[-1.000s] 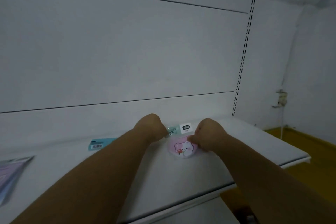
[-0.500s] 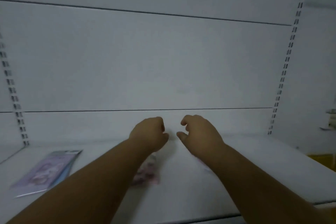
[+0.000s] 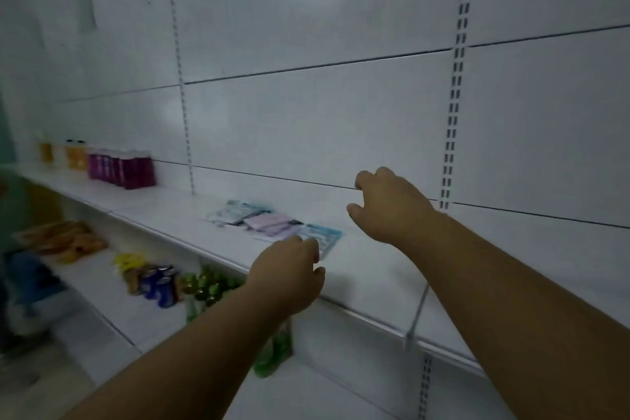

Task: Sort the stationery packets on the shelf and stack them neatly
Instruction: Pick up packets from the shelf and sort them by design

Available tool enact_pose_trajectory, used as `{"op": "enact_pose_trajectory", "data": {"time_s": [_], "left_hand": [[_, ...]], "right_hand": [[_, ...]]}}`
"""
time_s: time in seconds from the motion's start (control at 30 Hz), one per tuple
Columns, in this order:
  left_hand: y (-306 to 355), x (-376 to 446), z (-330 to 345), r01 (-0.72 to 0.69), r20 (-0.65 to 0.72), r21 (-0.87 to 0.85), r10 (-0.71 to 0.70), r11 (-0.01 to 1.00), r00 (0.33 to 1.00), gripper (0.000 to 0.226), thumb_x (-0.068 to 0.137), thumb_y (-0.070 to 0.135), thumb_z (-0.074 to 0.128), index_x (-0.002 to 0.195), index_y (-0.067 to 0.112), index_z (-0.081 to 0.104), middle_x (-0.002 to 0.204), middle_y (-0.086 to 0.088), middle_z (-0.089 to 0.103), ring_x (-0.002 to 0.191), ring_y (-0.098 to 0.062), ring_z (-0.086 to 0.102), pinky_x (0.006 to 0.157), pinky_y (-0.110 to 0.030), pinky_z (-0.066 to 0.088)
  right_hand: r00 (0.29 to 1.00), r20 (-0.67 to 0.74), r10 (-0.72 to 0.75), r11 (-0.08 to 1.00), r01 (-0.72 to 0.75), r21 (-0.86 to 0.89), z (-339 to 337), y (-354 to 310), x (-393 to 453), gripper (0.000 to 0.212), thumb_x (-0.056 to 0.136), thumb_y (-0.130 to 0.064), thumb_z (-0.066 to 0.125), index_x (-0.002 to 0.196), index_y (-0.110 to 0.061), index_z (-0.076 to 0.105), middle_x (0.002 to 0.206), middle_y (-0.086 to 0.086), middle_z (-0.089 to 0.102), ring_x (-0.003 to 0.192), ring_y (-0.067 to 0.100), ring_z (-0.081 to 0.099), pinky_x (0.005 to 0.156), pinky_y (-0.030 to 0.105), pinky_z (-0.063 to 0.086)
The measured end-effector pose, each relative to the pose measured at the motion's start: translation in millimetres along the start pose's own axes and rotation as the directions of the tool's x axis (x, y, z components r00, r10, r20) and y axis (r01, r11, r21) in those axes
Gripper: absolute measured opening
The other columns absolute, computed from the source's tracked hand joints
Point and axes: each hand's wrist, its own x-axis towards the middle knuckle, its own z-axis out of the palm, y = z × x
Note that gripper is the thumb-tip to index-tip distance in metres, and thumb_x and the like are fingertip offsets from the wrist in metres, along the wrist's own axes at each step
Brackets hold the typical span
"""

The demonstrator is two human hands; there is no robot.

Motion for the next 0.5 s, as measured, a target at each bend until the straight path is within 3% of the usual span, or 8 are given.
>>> {"op": "enact_pose_trajectory", "data": {"time_s": [0.2,0.5], "left_hand": [[-121.9,-0.2,-12.1,0.107,0.057,0.016,-0.108,0.994,0.992,0.026,0.087,0.047,0.055,0.105,0.029,0.058,0.101,0.004,0.059,0.089,-0.015,0.055,0.079,-0.035,0.054],[-232.1,84.0,21.5,0.139,-0.001,0.039,-0.139,0.99,0.99,0.027,0.087,0.048,0.052,0.103,0.027,0.06,0.1,0.003,0.062,0.086,-0.017,0.058,0.072,-0.03,0.047]], "right_hand": [[0.997,0.051,-0.061,0.996,0.058,0.062,57.7,-95.5,80.6,0.04,0.088,-0.038,0.053,0.119,-0.013,0.053,0.116,0.013,0.052,0.098,0.032,0.057,0.081,0.039,0.049],[0.991,0.101,-0.083,0.996,0.08,0.031,153.6,-134.3,188.5,0.042,0.086,-0.041,0.054,0.119,-0.016,0.053,0.116,0.011,0.053,0.098,0.031,0.057,0.078,0.038,0.047]]}}
